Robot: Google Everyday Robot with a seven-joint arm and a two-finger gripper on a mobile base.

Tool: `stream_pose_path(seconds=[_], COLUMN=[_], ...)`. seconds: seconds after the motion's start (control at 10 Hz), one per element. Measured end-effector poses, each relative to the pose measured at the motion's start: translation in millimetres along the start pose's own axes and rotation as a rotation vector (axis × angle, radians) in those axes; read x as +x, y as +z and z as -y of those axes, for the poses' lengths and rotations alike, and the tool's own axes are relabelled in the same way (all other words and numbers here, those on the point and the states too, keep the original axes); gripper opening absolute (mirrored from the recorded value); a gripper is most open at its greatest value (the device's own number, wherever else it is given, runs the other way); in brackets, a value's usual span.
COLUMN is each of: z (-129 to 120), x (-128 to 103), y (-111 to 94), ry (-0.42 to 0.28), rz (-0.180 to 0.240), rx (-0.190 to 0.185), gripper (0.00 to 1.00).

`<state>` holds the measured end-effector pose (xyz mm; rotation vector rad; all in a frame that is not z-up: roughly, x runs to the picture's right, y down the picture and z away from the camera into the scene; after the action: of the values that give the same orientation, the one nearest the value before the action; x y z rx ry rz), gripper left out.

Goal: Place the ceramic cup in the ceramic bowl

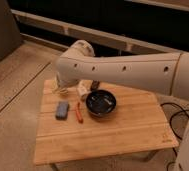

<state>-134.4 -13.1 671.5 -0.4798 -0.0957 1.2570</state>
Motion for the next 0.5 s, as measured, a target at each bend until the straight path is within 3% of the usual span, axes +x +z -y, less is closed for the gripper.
stream_pose_path(seconds=[0.3, 0.4, 0.5], z=[33.8, 48.7, 55.3], x=[-52.0, -77.3, -88.8], y=[5.5, 9.2, 12.6], ry=[0.001, -0.022, -0.034], rz=[0.088, 0.153, 0.188], rx=[0.033, 0.022, 0.007], gripper=[0.65, 0.65, 0.65])
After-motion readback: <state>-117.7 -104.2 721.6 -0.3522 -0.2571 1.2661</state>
